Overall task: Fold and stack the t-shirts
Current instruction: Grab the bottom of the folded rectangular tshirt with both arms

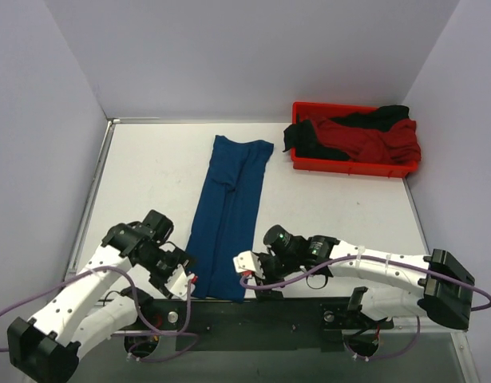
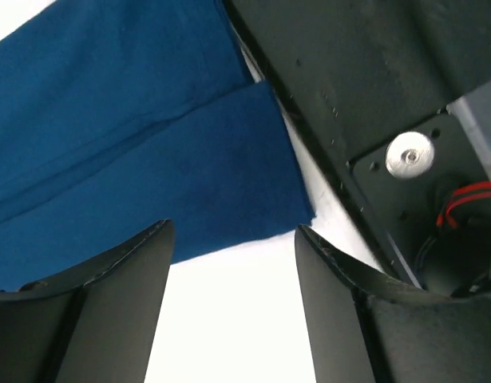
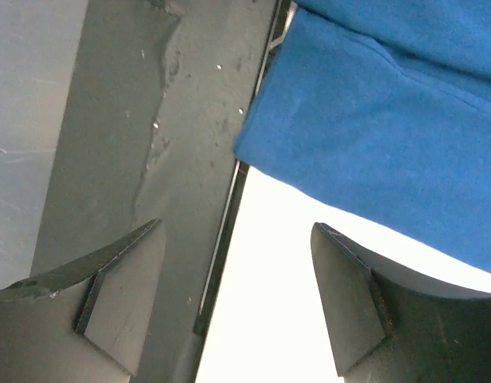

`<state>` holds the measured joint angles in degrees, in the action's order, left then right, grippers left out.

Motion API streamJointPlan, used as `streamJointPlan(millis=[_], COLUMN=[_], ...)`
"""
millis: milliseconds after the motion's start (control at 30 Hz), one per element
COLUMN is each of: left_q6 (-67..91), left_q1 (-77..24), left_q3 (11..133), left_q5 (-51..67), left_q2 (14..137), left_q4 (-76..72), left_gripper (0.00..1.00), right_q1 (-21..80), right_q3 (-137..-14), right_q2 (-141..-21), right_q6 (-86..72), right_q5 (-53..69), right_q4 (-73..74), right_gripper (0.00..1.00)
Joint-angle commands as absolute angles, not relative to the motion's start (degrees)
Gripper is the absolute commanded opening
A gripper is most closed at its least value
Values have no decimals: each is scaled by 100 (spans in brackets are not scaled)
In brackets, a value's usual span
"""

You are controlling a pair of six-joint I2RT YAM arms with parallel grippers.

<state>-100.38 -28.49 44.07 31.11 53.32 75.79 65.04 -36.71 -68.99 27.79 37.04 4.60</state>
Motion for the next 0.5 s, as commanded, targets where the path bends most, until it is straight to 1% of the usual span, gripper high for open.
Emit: streamJointPlan(millis=[0, 67, 100, 233, 267, 300, 333, 367, 467], left_q6=[-8588, -8107, -7895, -7366, -7339, -7417, -7557, -7611, -7839], left_q1=[-3032, -3260, -3435, -3621, -3595, -3421, -3323, -3105, -2717], left_q3=[3852, 3579, 3525, 3507, 3455, 3367, 3323, 3287, 3383], left_q5=[3867, 3684, 3448, 2910, 2892, 2857, 2796, 2708, 2978], left_q2=[4353, 3712, 3657, 4007, 3973, 3903, 3833, 3841, 3998], left_q4=[7287, 6989, 6665, 6302, 6241, 6118, 6021, 5942, 6177], left_gripper=[75, 77, 77, 75, 75, 75, 76, 76, 77], right_q1=[6197, 6118, 6074, 5652, 5617, 5721, 5817, 5784, 5687], right_q3=[-4226, -4289, -4254, -3737, -3440, -3141, -2633, -2358, -2259], right_q2=[-6733, -6680, -6610, -6320, -6250, -5918, -5732, -5409, -4966], right_q6=[3585, 3761, 3831, 4446, 4447, 4334, 4246, 4184, 4254], right_q5=[4044, 4052, 4113, 4193, 4071, 3512, 3402, 3375, 2989], right_q4=[1423, 1450, 1476, 1653, 1330, 1040, 437, 309, 465], right_gripper=[68, 68, 68, 68, 68, 69, 71, 74, 76])
